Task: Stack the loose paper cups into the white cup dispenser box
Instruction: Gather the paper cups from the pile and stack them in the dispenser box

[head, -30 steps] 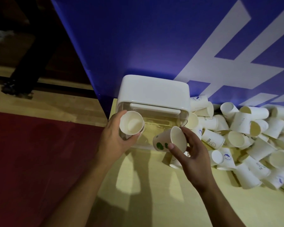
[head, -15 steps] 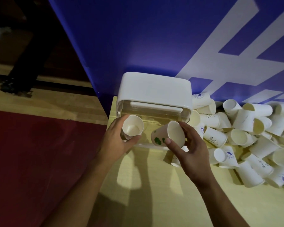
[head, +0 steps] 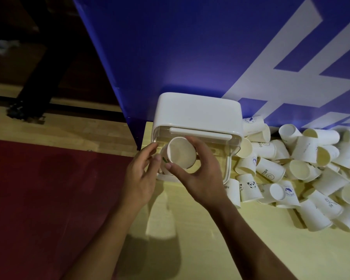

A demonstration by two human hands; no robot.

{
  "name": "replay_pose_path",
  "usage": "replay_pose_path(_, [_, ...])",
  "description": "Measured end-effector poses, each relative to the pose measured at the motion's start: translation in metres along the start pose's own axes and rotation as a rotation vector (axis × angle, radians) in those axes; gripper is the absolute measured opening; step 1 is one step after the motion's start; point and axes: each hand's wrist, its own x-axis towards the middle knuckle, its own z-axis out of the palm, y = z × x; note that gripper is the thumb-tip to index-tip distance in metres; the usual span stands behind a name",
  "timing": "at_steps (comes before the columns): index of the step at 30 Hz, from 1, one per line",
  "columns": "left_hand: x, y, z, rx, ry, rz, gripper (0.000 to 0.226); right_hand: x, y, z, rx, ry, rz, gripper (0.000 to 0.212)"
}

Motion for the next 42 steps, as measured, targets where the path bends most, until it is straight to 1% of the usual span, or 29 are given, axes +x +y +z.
replay_pose_path(4, [0.003, 0.005, 0.006, 0.017, 0.013, 0.037, 0.052, 0.001, 0.011, 0.011, -0.085, -0.028, -0.016, 0.075])
replay_pose_path(7, [0.005, 0.005, 0.01, 0.001, -0.002, 0.032, 0.051, 0.004, 0.017, 0.016, -0.13, -0.037, -0.034, 0.071])
replay_pose_path(9, [0.007, 0.001, 0.012, 0.003, -0.013, 0.03, 0.038, 0.005, 0.021, 0.019, -0.16, -0.041, -0.04, 0.07])
replay_pose_path(11, [0.009, -0.004, 0.013, 0.026, -0.012, 0.03, 0.033, 0.007, 0.024, 0.023, -0.175, -0.042, -0.04, 0.068])
replay_pose_path(14, [0.012, -0.011, 0.015, 0.08, -0.001, 0.032, 0.035, 0.01, 0.029, 0.029, -0.205, -0.059, -0.024, 0.071])
replay_pose_path(21, [0.017, -0.016, 0.017, 0.12, -0.017, -0.016, 0.037, 0.012, 0.043, 0.035, -0.289, -0.114, 0.043, 0.083])
replay_pose_path(28, [0.02, -0.019, 0.016, 0.123, -0.012, -0.048, 0.036, 0.014, 0.047, 0.039, -0.258, -0.12, 0.086, 0.084])
replay_pose_path(34, [0.013, -0.012, 0.009, 0.121, 0.015, -0.014, 0.036, 0.004, 0.042, 0.027, -0.208, -0.119, 0.132, 0.102])
replay_pose_path(36, [0.005, -0.006, 0.0, 0.151, 0.02, 0.028, 0.038, -0.004, 0.043, 0.01, -0.224, -0.117, 0.143, 0.097])
replay_pose_path(38, [-0.001, 0.002, -0.008, 0.165, 0.045, 0.087, 0.037, -0.015, 0.046, -0.015, -0.242, -0.097, 0.155, 0.088])
replay_pose_path(40, [-0.003, 0.015, -0.006, 0.153, 0.063, 0.158, 0.038, -0.026, 0.049, -0.044, -0.242, -0.039, 0.174, 0.079])
replay_pose_path(42, [-0.001, 0.036, 0.01, 0.184, 0.045, 0.213, 0.04, -0.036, 0.054, -0.075, -0.22, 0.041, 0.225, 0.076])
